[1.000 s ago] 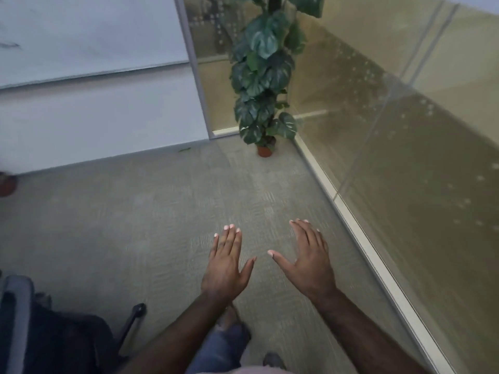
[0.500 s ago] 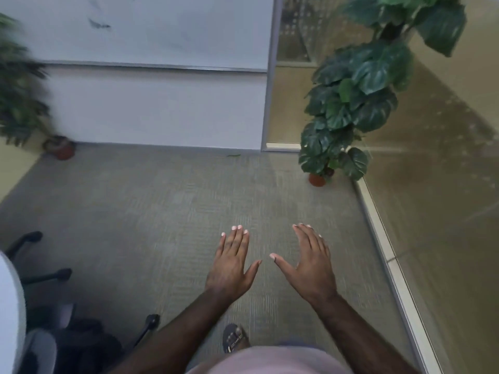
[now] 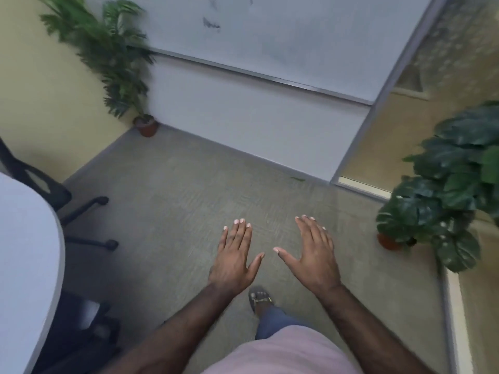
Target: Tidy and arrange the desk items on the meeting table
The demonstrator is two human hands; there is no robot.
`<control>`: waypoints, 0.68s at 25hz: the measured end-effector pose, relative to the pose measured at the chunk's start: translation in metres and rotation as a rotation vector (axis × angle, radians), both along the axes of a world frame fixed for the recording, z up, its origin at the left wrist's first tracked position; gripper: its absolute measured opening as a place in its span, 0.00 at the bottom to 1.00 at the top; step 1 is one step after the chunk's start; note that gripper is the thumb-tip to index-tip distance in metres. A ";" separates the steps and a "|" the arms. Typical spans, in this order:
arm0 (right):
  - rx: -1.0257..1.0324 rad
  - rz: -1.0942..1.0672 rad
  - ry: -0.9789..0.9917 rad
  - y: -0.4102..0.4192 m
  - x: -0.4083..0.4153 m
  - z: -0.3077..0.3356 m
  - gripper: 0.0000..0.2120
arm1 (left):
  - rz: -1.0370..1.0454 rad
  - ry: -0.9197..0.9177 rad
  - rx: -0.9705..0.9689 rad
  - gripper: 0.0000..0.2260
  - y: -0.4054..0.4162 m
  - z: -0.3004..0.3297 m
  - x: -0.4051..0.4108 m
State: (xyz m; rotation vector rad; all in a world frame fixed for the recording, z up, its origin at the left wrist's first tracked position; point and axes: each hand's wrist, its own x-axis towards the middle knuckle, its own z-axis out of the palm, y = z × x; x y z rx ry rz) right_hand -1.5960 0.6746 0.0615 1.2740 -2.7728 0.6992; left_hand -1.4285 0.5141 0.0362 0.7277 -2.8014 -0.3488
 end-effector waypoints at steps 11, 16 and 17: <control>-0.032 0.411 -0.022 -0.218 -0.084 0.018 0.46 | 0.348 -0.062 0.004 0.36 -0.139 0.025 -0.050; -0.071 0.540 -0.047 -0.326 -0.075 0.007 0.45 | 0.503 -0.042 0.012 0.36 -0.219 0.024 -0.035; -0.082 0.571 -0.042 -0.349 -0.071 0.004 0.45 | 0.506 -0.036 0.001 0.36 -0.239 0.023 -0.031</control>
